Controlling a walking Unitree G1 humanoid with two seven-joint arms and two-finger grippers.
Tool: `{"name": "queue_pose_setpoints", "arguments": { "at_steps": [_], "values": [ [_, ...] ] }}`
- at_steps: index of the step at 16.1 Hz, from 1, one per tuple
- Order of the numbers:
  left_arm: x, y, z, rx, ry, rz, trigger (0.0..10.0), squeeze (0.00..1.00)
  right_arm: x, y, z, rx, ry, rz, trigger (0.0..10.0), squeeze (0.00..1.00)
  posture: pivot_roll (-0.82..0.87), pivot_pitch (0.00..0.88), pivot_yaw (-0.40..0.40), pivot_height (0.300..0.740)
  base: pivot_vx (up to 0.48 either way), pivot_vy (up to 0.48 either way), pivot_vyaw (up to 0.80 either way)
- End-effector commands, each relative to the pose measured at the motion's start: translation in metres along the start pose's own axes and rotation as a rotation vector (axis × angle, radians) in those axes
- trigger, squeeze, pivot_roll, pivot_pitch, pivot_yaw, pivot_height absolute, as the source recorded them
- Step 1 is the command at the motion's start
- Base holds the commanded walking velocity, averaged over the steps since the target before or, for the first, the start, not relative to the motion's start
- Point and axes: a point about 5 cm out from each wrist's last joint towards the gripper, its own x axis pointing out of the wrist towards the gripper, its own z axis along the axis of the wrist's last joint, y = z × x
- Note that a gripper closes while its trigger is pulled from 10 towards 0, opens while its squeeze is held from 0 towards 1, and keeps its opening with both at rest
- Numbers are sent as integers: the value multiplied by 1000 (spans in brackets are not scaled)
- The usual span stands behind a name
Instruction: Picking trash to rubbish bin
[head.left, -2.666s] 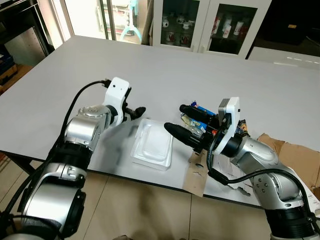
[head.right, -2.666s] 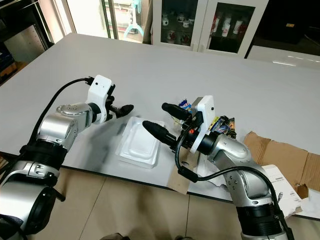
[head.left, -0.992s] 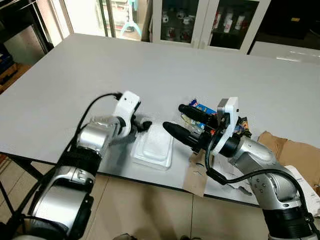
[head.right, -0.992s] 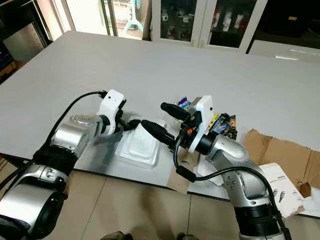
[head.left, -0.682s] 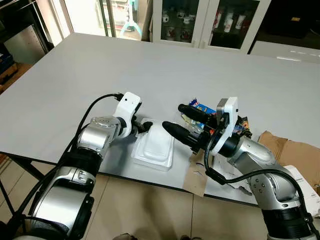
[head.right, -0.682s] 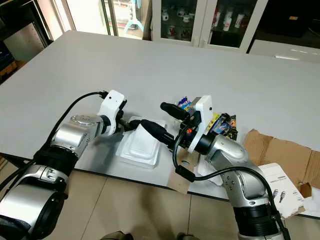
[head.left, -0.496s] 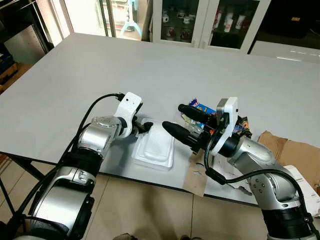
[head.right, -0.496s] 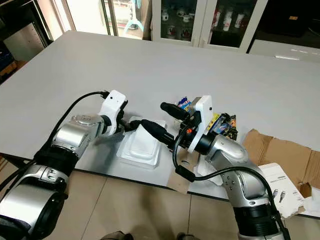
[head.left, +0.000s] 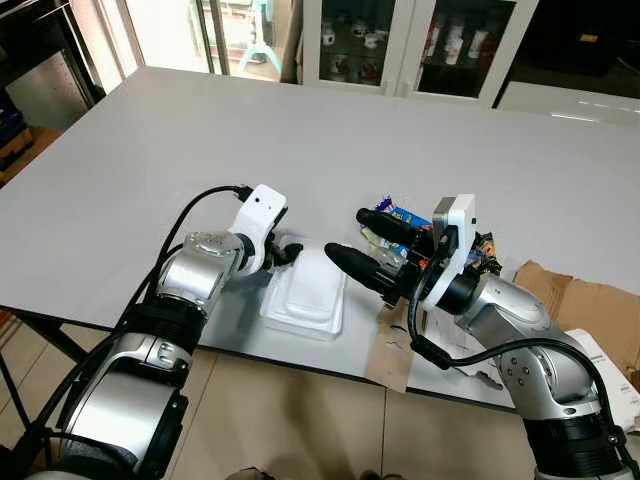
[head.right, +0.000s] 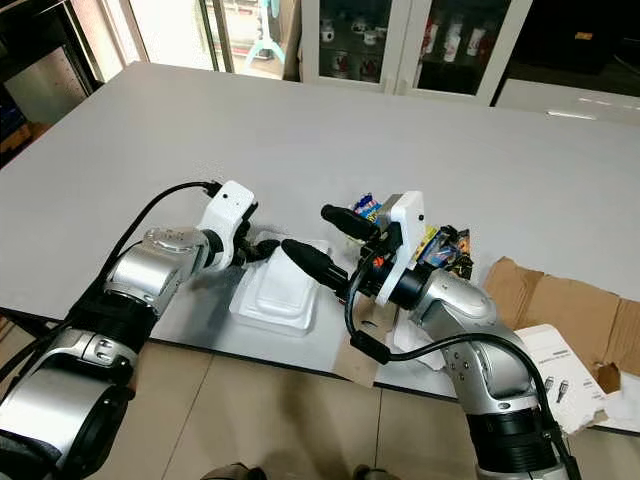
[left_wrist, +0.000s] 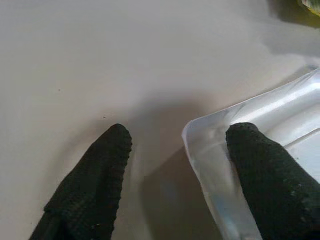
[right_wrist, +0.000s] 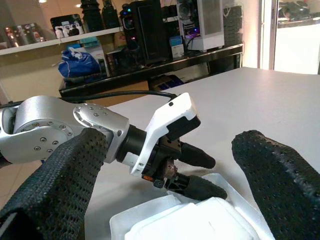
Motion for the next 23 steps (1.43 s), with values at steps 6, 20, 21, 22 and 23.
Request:
{"name": "queue_pose_setpoints", "arguments": {
  "at_steps": [6,20,21,22,23],
  "values": [
    [1,0,-11,16,46,10,0,0,-1,0,2,-6,-3,-3,10000,0,-43,71,3,740,0,0,0],
    [2,-6,-12,8,44,-11,0,0,0,-1,1,-11,6,-6,10000,0,-45,67,2,740,0,0,0],
    [2,-6,-12,8,45,-11,0,0,0,-1,1,-10,5,-6,10000,0,-46,65,1,740,0,0,0],
    [2,-6,-12,8,46,-11,0,0,0,-1,1,-10,5,-5,10000,0,-47,66,2,740,0,0,0],
    [2,-6,-13,7,45,-11,0,0,0,-1,1,-9,5,-5,10000,0,-47,65,1,740,0,0,0]
  ]
}}
